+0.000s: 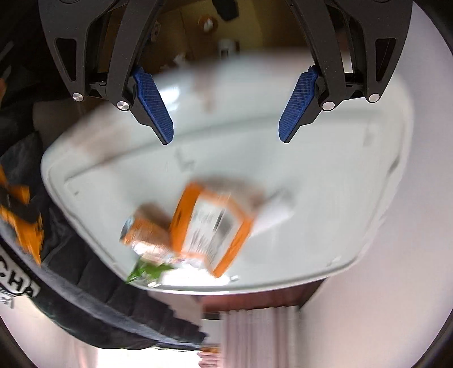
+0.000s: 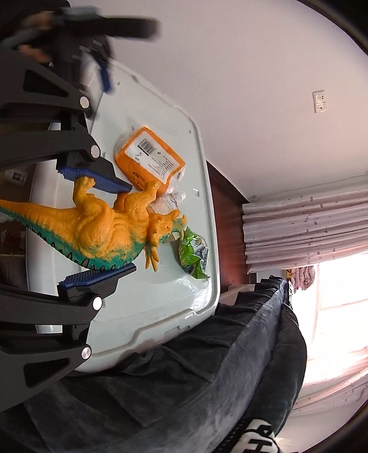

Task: Collect trash
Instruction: 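Grasp the orange-and-white bag with the left tool while the right holds the dinosaur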

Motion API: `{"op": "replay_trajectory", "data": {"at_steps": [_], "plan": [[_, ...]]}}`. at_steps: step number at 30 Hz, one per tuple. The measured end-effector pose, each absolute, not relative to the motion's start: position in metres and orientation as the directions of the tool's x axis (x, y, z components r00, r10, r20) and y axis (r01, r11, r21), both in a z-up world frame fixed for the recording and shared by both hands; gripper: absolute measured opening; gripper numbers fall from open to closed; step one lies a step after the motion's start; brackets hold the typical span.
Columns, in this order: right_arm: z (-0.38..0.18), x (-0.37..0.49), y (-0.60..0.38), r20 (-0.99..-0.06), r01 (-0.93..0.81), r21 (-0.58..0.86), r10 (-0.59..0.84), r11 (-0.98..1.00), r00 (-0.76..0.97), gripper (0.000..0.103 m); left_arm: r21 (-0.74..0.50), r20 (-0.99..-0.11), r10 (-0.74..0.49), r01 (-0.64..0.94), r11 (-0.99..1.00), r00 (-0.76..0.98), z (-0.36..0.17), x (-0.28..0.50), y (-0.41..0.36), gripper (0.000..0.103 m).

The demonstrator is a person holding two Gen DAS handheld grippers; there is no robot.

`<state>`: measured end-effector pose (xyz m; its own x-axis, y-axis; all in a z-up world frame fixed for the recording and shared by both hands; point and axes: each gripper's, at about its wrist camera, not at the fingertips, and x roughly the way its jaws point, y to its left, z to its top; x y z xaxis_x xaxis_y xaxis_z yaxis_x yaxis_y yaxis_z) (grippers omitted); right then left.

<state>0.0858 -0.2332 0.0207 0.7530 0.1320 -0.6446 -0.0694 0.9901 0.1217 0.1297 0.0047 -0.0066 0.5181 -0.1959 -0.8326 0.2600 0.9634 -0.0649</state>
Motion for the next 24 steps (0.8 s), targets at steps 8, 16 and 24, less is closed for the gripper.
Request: {"op": "replay_trajectory", "data": {"at_steps": [8, 16, 24], "plan": [[0.016, 0.095, -0.238, -0.655, -0.053, 0.18, 0.16, 0.982, 0.739, 0.05, -0.097, -0.85, -0.273, 0.376, 0.922, 0.451, -0.027, 0.223, 0.0, 0.075], [0.011, 0.101, -0.228, -0.66, -0.07, 0.16, 0.159, 0.985, 0.734, 0.05, -0.182, -0.82, -0.356, 0.385, 0.905, 0.449, -0.036, 0.263, 0.0, 0.069], [0.009, 0.104, -0.221, -0.666, -0.081, 0.149, 0.16, 0.986, 0.728, 0.05, -0.107, -0.794, -0.292, 0.351, 0.93, 0.533, -0.019, 0.25, -0.008, 0.008]]}}
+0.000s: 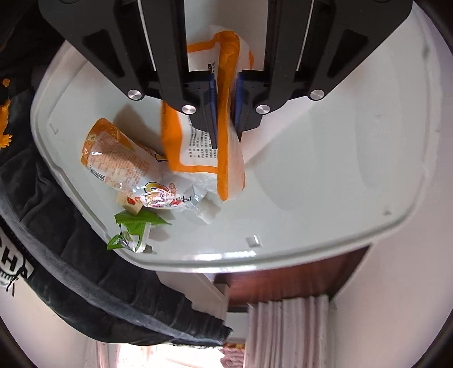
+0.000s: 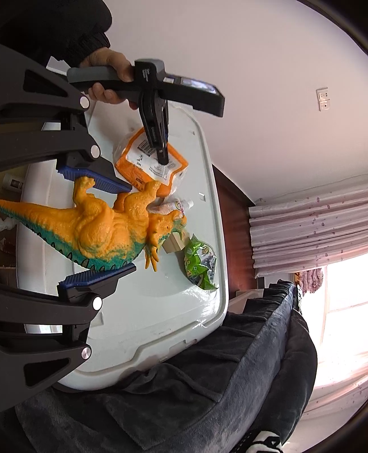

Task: Collect trash
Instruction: 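Grasp the orange-and-white bag with the left tool while the right holds the dinosaur, then lower both tools into the box and release the bag and dinosaur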

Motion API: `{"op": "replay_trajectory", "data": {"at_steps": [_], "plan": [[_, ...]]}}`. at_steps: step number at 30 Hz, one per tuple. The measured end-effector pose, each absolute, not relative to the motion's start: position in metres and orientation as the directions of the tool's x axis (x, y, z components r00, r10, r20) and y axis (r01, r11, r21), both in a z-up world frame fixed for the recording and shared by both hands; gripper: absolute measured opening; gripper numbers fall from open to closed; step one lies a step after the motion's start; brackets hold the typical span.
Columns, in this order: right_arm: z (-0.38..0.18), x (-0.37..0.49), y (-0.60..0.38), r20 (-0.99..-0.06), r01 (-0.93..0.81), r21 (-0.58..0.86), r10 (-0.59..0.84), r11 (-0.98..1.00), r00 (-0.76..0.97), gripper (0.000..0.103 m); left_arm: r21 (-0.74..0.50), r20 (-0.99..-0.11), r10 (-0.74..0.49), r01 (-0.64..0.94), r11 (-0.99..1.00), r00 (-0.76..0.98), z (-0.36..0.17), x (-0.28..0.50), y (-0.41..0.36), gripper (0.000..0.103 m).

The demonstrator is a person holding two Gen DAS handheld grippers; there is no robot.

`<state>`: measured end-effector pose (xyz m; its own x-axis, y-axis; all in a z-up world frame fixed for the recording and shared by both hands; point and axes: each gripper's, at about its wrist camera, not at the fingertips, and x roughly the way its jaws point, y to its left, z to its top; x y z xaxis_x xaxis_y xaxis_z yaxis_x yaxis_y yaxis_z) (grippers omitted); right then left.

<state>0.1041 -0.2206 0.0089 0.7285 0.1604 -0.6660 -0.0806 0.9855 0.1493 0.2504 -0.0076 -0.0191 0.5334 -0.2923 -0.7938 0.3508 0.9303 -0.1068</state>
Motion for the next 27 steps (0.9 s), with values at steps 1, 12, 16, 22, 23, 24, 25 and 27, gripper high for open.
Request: {"op": "replay_trajectory", "data": {"at_steps": [1, 12, 16, 22, 23, 24, 25, 27], "plan": [[0.009, 0.104, -0.221, -0.665, -0.082, 0.148, 0.161, 0.985, 0.729, 0.05, -0.097, -0.784, -0.288, 0.349, 0.932, 0.55, -0.013, 0.243, -0.009, 0.007], [0.015, 0.093, -0.219, -0.634, -0.094, 0.167, 0.18, 0.982, 0.752, 0.05, -0.052, -0.732, -0.234, 0.29, 0.956, 0.64, 0.05, 0.171, -0.015, 0.007], [0.015, 0.084, -0.218, -0.622, -0.103, 0.167, 0.186, 0.981, 0.76, 0.05, -0.023, -0.737, -0.194, 0.262, 0.965, 0.648, 0.06, 0.136, -0.013, 0.007], [0.013, 0.06, -0.213, -0.612, -0.122, 0.159, 0.195, 0.98, 0.767, 0.05, 0.015, -0.74, -0.148, 0.236, 0.972, 0.656, 0.054, 0.073, -0.006, 0.007], [0.011, 0.053, -0.211, -0.612, -0.123, 0.158, 0.195, 0.98, 0.766, 0.05, 0.014, -0.746, -0.146, 0.234, 0.972, 0.65, 0.051, 0.062, -0.006, 0.007], [0.007, 0.043, -0.208, -0.615, -0.124, 0.157, 0.195, 0.98, 0.764, 0.05, 0.014, -0.751, -0.143, 0.232, 0.973, 0.645, 0.048, 0.055, -0.007, 0.007], [0.004, 0.037, -0.207, -0.618, -0.126, 0.159, 0.198, 0.979, 0.76, 0.05, 0.014, -0.756, -0.14, 0.23, 0.973, 0.639, 0.044, 0.046, -0.007, 0.007], [-0.004, 0.023, -0.202, -0.631, -0.13, 0.167, 0.207, 0.977, 0.747, 0.05, 0.003, -0.773, -0.142, 0.228, 0.974, 0.618, 0.032, 0.026, -0.005, 0.007]]}}
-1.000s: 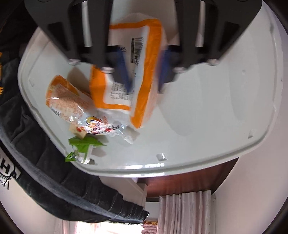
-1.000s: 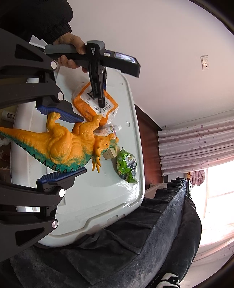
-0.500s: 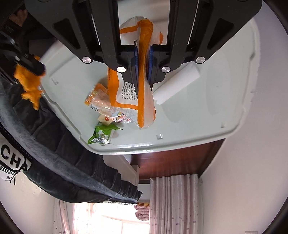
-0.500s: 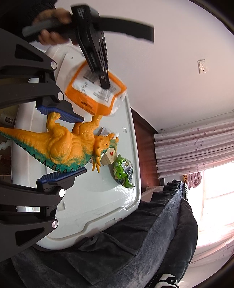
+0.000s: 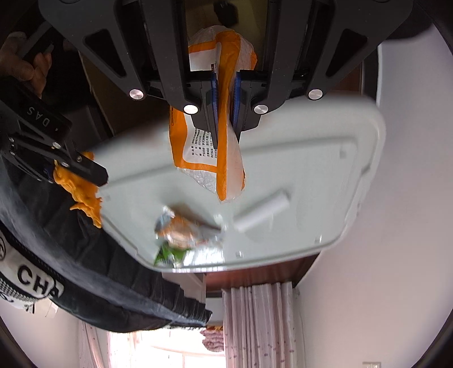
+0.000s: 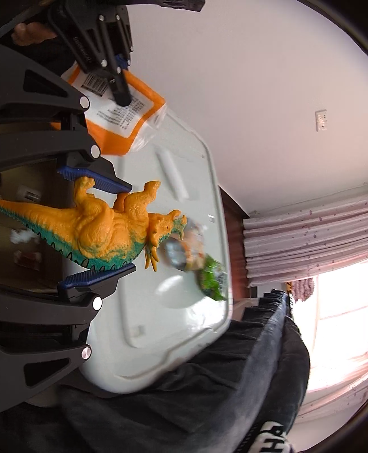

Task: Collect trash
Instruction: 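Lower both tools into the box and release the bag and dinosaur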

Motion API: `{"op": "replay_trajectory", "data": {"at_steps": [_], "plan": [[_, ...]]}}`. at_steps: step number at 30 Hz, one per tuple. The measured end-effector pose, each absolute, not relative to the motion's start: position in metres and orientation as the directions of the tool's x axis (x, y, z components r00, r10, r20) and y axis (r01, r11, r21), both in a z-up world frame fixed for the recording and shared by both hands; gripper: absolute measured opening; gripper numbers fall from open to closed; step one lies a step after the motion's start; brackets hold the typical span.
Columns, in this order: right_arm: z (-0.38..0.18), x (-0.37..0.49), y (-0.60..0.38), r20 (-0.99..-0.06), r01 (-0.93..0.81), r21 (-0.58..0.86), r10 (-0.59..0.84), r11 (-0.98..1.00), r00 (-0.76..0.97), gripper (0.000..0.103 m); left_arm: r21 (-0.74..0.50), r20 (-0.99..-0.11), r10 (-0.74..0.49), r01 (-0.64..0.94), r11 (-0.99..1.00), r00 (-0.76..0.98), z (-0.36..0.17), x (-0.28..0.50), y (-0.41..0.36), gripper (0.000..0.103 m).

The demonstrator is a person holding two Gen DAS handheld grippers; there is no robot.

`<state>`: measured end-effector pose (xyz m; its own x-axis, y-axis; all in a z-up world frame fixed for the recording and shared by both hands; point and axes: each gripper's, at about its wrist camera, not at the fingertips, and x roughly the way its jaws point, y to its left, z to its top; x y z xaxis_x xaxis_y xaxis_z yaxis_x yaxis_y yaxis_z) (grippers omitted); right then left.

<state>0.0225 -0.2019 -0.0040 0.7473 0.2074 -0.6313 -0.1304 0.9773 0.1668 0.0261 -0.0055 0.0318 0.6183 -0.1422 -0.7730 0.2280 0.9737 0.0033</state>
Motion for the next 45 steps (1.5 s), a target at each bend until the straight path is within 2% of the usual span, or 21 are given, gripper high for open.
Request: {"op": "replay_trajectory", "data": {"at_steps": [5, 10, 22, 28, 45], "plan": [[-0.031, -0.013, -0.183, -0.69, -0.14, 0.187, 0.231, 0.972, 0.686, 0.05, -0.041, -0.84, -0.152, 0.218, 0.975, 0.521, -0.006, -0.005, -0.007, 0.007], [-0.054, -0.032, -0.166, -0.742, -0.145, 0.186, 0.236, 0.972, 0.627, 0.05, -0.026, -0.892, -0.116, 0.205, 0.978, 0.438, -0.043, -0.022, -0.007, 0.007], [-0.087, -0.032, -0.162, -0.824, -0.107, 0.125, 0.163, 0.986, 0.542, 0.05, -0.033, -0.955, -0.056, 0.082, 0.996, 0.291, -0.107, -0.012, 0.016, 0.007], [-0.101, -0.026, -0.162, -0.855, -0.095, 0.144, 0.172, 0.985, 0.489, 0.05, -0.036, -0.961, -0.052, 0.065, 0.997, 0.271, -0.114, -0.01, 0.017, 0.007], [-0.1, -0.028, -0.161, -0.852, -0.107, 0.145, 0.179, 0.984, 0.491, 0.05, -0.043, -0.96, -0.062, 0.075, 0.996, 0.272, -0.113, -0.007, 0.016, 0.008]]}}
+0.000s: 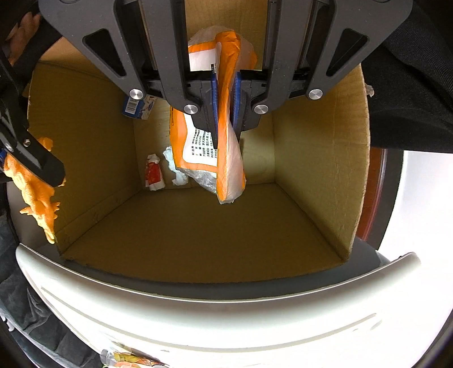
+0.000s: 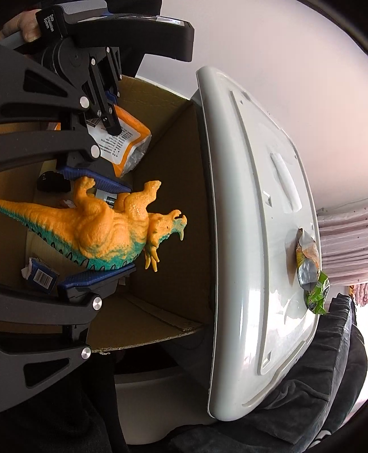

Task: Collect trash
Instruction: 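Lower both tools into the box and release the bag and dinosaur, then reach to the lid and grasp the Cici drink pouch with the right tool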

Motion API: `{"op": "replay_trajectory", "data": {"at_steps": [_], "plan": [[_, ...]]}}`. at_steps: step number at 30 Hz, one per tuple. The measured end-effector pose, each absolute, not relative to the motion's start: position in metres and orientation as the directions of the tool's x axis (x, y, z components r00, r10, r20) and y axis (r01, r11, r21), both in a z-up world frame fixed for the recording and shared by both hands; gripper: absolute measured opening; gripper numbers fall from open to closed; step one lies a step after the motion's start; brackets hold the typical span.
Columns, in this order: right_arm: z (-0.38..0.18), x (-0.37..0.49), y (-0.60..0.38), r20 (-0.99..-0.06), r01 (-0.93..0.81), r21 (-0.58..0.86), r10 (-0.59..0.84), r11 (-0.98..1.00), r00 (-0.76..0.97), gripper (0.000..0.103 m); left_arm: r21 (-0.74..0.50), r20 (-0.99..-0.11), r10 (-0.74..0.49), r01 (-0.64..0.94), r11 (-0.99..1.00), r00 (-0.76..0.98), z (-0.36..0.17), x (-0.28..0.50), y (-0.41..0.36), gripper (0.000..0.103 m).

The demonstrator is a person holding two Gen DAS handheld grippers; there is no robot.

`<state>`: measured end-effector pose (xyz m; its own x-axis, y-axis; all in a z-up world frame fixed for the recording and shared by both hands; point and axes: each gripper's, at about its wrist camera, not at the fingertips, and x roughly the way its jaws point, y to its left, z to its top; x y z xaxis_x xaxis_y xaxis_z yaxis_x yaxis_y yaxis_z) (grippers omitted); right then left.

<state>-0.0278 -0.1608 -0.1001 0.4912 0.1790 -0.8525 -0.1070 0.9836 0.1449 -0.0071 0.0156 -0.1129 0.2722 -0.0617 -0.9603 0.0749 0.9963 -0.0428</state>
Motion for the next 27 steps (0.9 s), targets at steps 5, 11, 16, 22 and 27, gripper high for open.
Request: {"op": "replay_trajectory", "data": {"at_steps": [5, 11, 16, 22, 27], "plan": [[-0.099, -0.026, -0.167, -0.856, -0.059, 0.134, 0.145, 0.989, 0.497, 0.066, -0.041, -0.96, -0.047, 0.029, 0.999, 0.275, -0.113, -0.006, 0.024, 0.07], [-0.097, -0.027, -0.174, -0.847, -0.015, 0.154, 0.14, 0.988, 0.514, 0.066, -0.064, -0.962, -0.063, 0.005, 0.998, 0.265, -0.117, -0.007, 0.031, 0.07], [-0.097, -0.026, -0.175, -0.848, -0.004, 0.155, 0.135, 0.988, 0.513, 0.066, -0.059, -0.961, -0.058, 0.005, 0.998, 0.271, -0.117, -0.007, 0.033, 0.07], [-0.092, -0.024, -0.177, -0.836, 0.005, 0.17, 0.142, 0.985, 0.53, 0.069, -0.066, -0.962, -0.065, 0.005, 0.998, 0.266, -0.117, -0.007, 0.032, 0.07], [-0.081, -0.012, -0.173, -0.82, -0.027, 0.16, 0.148, 0.987, 0.553, 0.07, -0.077, -0.958, -0.078, 0.017, 0.997, 0.276, -0.114, -0.007, 0.031, 0.07]]}}
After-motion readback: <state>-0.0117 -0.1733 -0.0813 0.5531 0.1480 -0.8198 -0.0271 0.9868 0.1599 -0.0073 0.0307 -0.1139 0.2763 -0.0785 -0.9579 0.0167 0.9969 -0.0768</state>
